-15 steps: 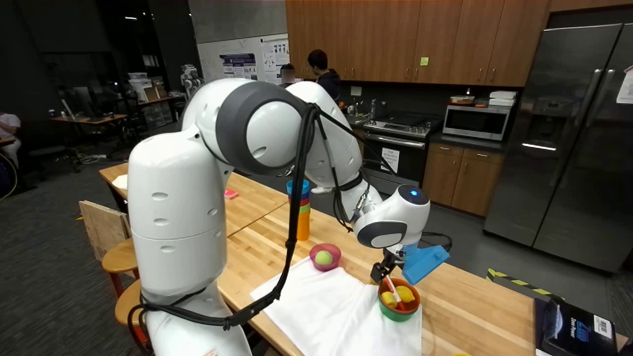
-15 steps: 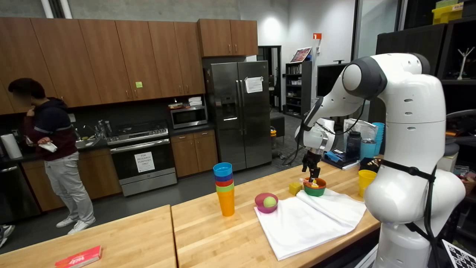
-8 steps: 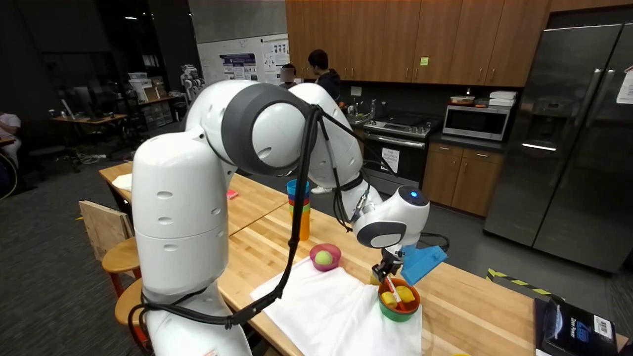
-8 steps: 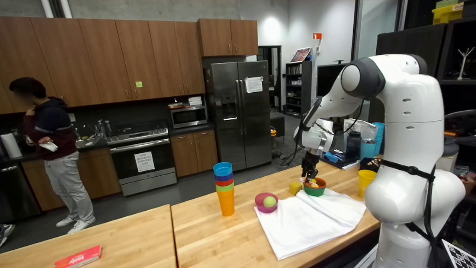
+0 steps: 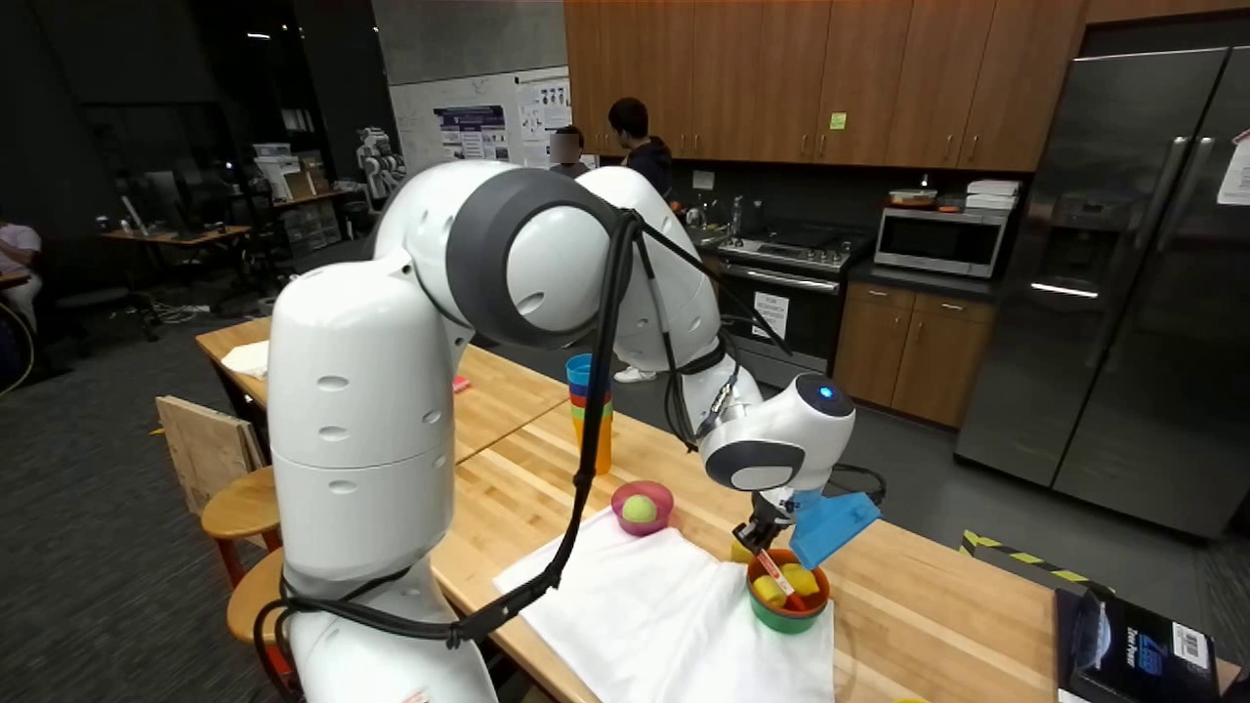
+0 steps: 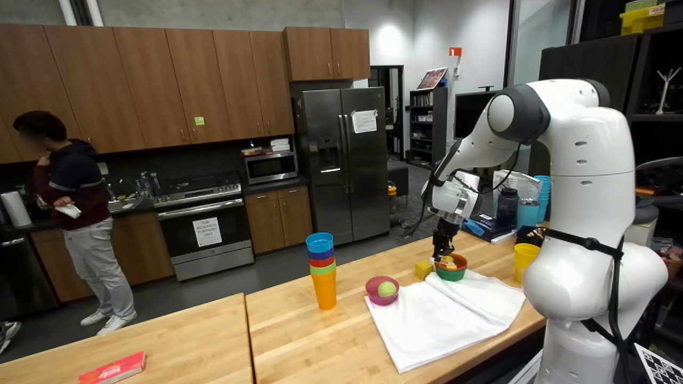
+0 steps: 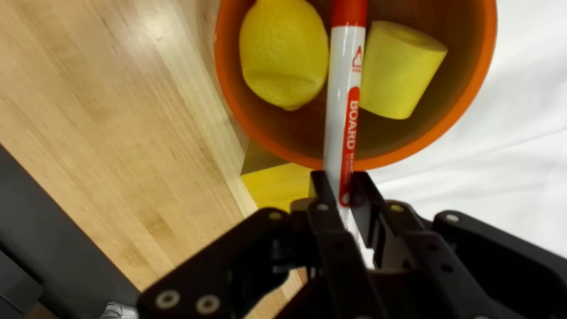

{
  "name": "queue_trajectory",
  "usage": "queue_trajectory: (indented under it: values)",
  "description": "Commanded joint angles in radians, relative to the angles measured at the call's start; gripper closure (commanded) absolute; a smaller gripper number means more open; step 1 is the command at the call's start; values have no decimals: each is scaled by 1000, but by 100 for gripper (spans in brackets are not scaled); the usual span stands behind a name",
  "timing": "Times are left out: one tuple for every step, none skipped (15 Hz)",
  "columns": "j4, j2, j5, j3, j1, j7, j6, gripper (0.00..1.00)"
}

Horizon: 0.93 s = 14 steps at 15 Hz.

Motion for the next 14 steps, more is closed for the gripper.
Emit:
queue_trajectory:
  values:
    - [15, 4, 32, -7, -4, -40, -30, 96]
    - [13, 2, 34, -8, -2, -41, -29, 96]
    - [10, -3, 33, -9, -2, -44, -28, 96]
    - [8, -7, 28, -10, 0, -45, -19, 96]
    - [2, -16, 29, -8, 5, -43, 2, 96]
    - [0, -24, 27, -8, 7, -43, 9, 96]
    - [-2, -34, 21, -9, 8, -45, 14, 96]
    - [-3, -54, 6, -12, 8, -39, -19, 96]
    - [-6, -71, 6, -12, 12, -34, -18, 96]
    - [-5, -86, 0, -14, 18, -27, -13, 96]
    - [-6, -101, -15, -17, 27, -16, -18, 96]
    - [-14, -112, -30, -16, 40, -9, 1, 96]
    - [-27, -126, -59, -15, 54, -15, 16, 96]
    - [-40, -136, -89, -15, 67, -16, 39, 96]
